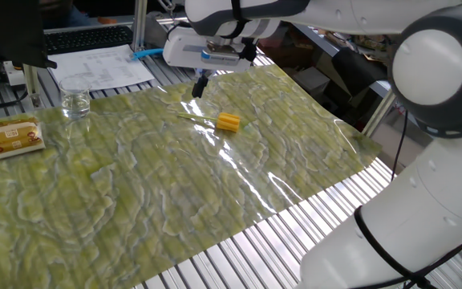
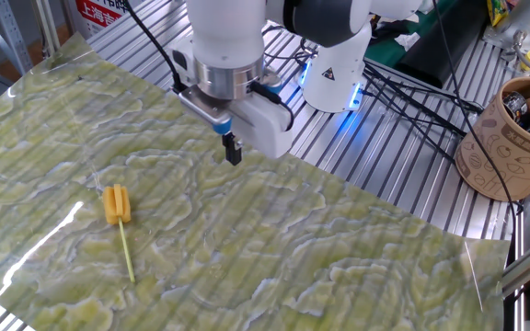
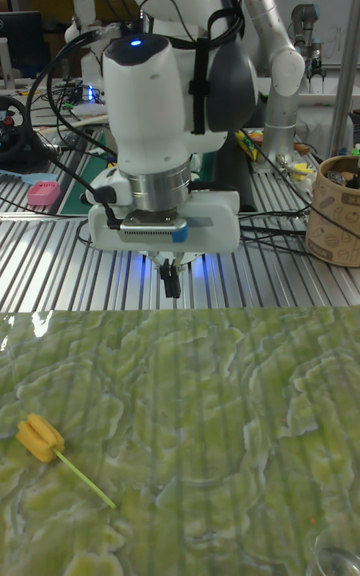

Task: Scrub the table with a brush

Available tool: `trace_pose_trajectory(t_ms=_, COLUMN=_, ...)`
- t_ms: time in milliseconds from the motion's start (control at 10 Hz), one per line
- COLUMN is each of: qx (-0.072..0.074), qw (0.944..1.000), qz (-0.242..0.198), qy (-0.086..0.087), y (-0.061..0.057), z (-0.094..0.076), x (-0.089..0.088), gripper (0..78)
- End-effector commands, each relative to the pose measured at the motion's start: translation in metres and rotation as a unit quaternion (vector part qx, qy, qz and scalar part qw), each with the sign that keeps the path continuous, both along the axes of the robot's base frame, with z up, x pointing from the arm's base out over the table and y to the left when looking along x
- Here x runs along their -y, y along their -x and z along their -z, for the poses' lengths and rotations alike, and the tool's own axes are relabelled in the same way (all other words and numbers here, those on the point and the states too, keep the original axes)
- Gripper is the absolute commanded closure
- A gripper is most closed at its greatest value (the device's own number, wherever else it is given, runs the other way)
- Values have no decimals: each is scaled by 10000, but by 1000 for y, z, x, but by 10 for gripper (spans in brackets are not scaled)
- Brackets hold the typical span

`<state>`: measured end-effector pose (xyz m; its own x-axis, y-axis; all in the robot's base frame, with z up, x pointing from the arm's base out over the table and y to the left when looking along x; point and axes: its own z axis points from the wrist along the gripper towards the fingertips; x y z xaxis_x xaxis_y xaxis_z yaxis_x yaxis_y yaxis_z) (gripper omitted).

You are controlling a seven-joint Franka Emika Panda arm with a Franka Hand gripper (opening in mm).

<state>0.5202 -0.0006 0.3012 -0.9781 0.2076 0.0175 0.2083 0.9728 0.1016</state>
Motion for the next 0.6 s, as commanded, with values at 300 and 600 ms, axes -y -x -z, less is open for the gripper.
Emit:
trace_pose_trajectory(t_ms=300, qx=125, qw=9998, qz=-89, qy=136, y=-10, z=-2, x=8, gripper=776)
trace_pose_trajectory(t_ms=600, qx=120, qw=9999, qz=-25, qy=88, y=-10, z=-2, x=8, gripper=776)
